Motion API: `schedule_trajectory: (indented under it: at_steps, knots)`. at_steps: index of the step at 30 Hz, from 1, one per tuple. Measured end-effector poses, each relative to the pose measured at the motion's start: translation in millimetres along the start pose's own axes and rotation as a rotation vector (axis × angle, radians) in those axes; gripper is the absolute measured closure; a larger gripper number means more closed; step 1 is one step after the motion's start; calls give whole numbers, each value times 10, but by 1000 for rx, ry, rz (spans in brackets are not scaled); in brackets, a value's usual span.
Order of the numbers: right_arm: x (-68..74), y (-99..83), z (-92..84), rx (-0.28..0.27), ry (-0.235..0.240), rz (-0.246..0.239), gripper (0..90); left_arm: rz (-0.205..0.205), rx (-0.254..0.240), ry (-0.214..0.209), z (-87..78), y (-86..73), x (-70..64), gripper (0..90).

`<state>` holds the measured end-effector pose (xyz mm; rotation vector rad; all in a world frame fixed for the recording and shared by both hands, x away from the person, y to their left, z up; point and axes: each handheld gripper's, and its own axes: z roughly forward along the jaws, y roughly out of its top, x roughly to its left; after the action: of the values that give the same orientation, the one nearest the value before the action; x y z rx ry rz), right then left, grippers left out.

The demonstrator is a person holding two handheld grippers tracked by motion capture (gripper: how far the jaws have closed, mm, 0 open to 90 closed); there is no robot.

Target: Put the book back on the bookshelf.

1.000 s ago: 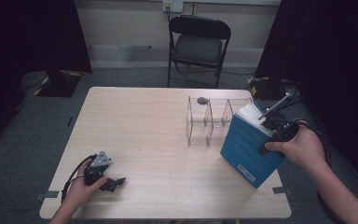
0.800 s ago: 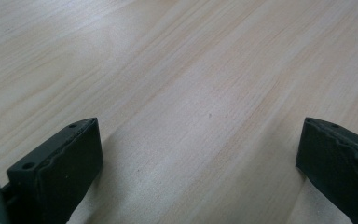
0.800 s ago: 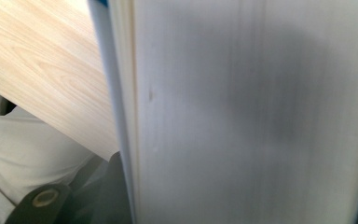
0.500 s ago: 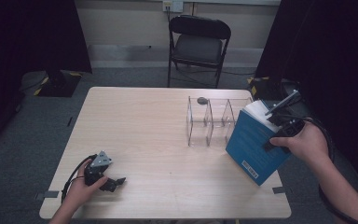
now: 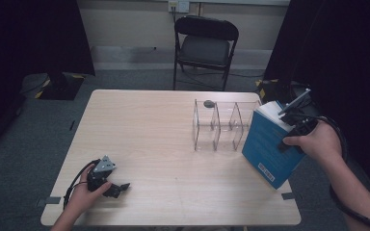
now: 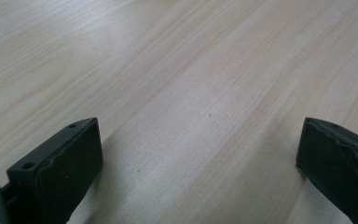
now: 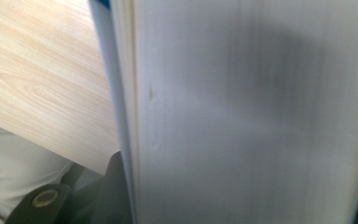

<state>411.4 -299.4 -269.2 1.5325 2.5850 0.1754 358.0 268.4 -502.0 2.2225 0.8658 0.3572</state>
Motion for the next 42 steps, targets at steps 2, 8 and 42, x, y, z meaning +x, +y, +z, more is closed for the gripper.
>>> schedule_trajectory:
  at_steps: [2,8,42]
  knots:
    - [-8,7,5,0,-1,14,618,0,0,0,0,0,0,0]
    - [-22,57,30,13,-6,25,619,2,1,-1,0,0,0,0]
    - [-63,366,28,-19,-18,75,619,-1,1,0,0,0,-5,0]
